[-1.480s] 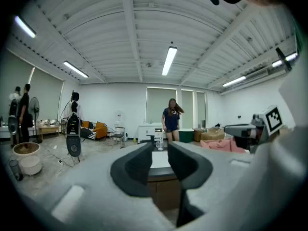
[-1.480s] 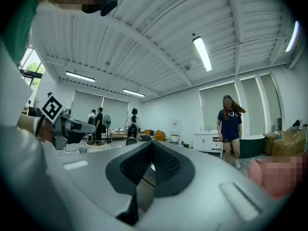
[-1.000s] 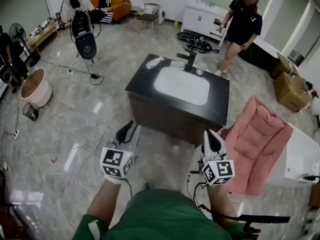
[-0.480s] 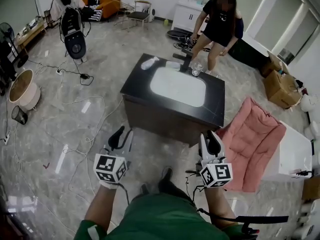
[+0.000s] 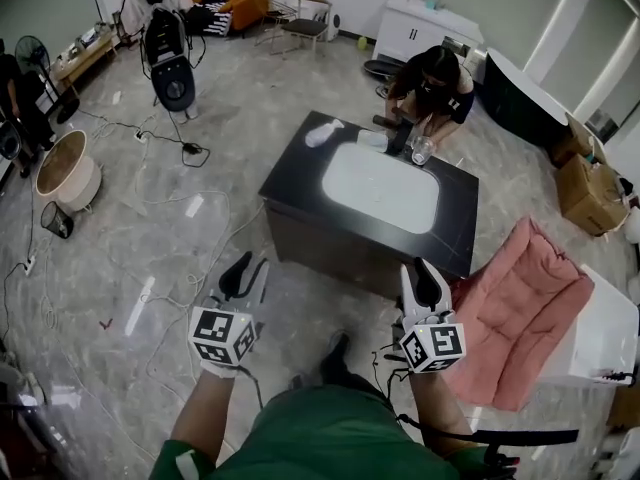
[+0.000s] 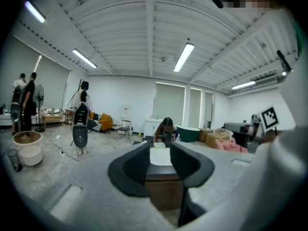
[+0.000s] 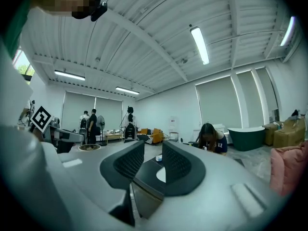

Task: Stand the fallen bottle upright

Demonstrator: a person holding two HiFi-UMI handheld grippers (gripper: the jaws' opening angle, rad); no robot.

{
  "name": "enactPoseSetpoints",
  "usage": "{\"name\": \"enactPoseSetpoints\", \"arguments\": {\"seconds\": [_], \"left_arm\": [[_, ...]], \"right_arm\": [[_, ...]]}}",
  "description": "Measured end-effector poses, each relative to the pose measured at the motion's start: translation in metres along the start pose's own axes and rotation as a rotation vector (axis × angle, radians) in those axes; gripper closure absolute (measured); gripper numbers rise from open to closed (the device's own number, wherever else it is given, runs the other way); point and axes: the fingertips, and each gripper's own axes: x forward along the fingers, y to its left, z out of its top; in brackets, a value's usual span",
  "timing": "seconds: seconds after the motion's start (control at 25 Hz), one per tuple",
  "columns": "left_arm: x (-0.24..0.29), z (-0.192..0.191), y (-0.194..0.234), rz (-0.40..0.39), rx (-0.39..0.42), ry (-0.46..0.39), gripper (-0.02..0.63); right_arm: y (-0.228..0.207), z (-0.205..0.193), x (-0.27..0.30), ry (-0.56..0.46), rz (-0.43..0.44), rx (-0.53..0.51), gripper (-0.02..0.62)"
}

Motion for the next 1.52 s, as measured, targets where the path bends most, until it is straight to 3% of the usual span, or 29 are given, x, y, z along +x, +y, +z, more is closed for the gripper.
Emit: {"name": "enactPoseSetpoints", "arguments": {"seconds": [0.6,0.92,1.2,1.52], "left_arm": [[0.171,0.038,-0.017,0.056,0.013,0.041,0.479],[0.227,0.041,-0.020,0.062,0.013,0.066,0.479],[0.282,0.046,0.011,0.024,0.015,0.068,0.479],[0.395,0.051,0.080,-0.104,0.004,0.099,0.479]], "right_arm": [[-0.135,0.001,0.125,0.033,0.082,0.065,0.495],[-0.177,-0.001,0.161,0.051,0.099,0.081,0.495],[-0.199,-0.001,0.199,0.059,0.048,0.081,0.495],[-0.229,0.008,0.281,0.070,-0.104,0.071,0.495]]}}
